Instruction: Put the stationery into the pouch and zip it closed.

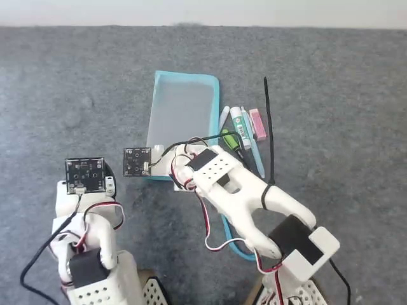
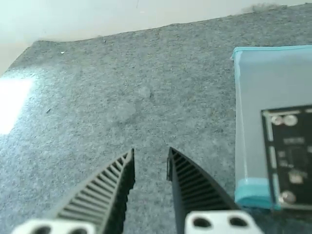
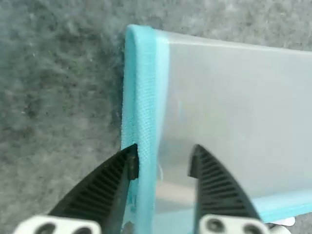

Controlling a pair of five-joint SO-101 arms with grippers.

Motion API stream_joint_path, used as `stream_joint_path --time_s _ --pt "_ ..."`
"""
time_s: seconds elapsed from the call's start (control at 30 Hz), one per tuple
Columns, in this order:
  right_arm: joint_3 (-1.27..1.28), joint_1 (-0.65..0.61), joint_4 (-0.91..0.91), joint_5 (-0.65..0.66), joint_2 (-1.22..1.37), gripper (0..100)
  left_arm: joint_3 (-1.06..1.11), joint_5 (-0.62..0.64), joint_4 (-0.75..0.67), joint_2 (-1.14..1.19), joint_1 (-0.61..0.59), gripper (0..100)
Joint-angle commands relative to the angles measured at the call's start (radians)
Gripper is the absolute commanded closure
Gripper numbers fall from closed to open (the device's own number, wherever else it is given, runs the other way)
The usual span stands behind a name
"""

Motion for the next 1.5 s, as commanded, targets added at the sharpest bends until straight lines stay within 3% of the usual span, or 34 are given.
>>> stream_joint_path --time_s 0.0,0.13,0.43,0.7,1.07,1.47 --pt "-0.048 0.016 -0.004 0.011 -0.005 90.5 -0.019 -0.012 0.003 -0.014 0.006 89" --pt "-0.048 0.018 -0.002 0.005 -0.004 99.8 -0.019 -0.012 0.003 -0.014 0.006 89" --pt "-0.048 0.070 0.130 -0.129 -0.113 99.1 -0.025 0.020 0.000 -0.018 0.003 88" --pt "-0.043 0.108 0.329 -0.232 -0.394 99.1 -0.113 0.038 0.061 -0.015 0.014 77" --pt "-0.029 0.102 0.386 -0.305 -0.456 99.1 -0.168 0.034 0.123 -0.015 0.244 71" --pt "-0.026 0.101 0.387 -0.338 -0.461 99.1 -0.013 -0.068 0.080 -0.018 0.298 71"
